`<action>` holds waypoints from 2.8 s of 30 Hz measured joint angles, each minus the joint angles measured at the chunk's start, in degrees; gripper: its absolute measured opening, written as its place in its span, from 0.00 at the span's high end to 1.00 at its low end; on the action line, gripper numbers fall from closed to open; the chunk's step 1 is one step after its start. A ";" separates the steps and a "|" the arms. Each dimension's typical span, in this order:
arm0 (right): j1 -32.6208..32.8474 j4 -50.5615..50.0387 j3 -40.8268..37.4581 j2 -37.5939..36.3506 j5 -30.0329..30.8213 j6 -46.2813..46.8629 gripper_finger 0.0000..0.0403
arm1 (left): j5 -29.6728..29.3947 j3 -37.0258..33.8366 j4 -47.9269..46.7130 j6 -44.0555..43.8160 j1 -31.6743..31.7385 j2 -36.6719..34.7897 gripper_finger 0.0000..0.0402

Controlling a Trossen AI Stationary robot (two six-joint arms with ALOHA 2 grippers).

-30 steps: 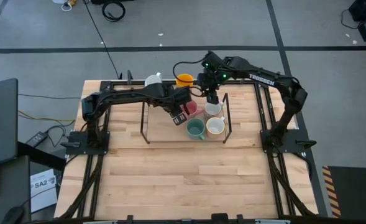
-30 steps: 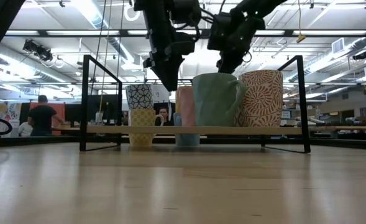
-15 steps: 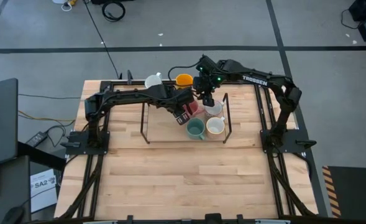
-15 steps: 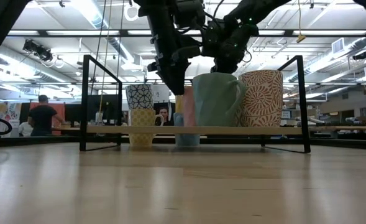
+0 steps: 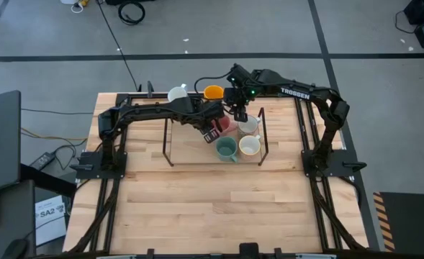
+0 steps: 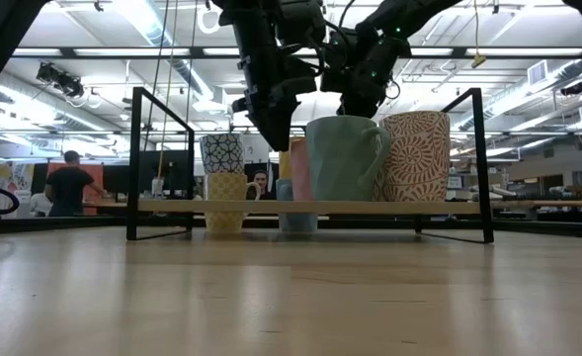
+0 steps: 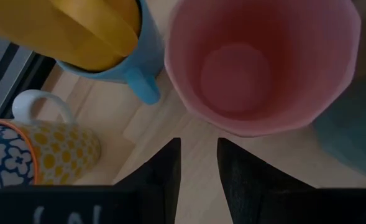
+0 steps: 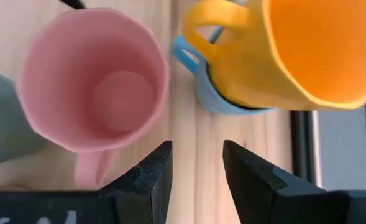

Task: Place coffee mugs
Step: Put the pink mug on the shelf, then put the yellow mug on the shelf

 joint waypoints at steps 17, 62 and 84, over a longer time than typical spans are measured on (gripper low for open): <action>0.86 5.51 -6.46 0.00 0.63 0.46 0.63 | 0.02 0.00 1.05 -0.08 -0.04 -0.02 0.72; 1.44 4.27 -6.60 -0.17 -0.33 -0.48 0.63 | -2.75 0.00 2.60 5.21 0.00 -0.31 0.72; -2.07 14.27 -6.51 -5.90 4.41 -0.92 0.63 | -1.90 0.02 -3.95 20.44 7.65 -11.29 0.72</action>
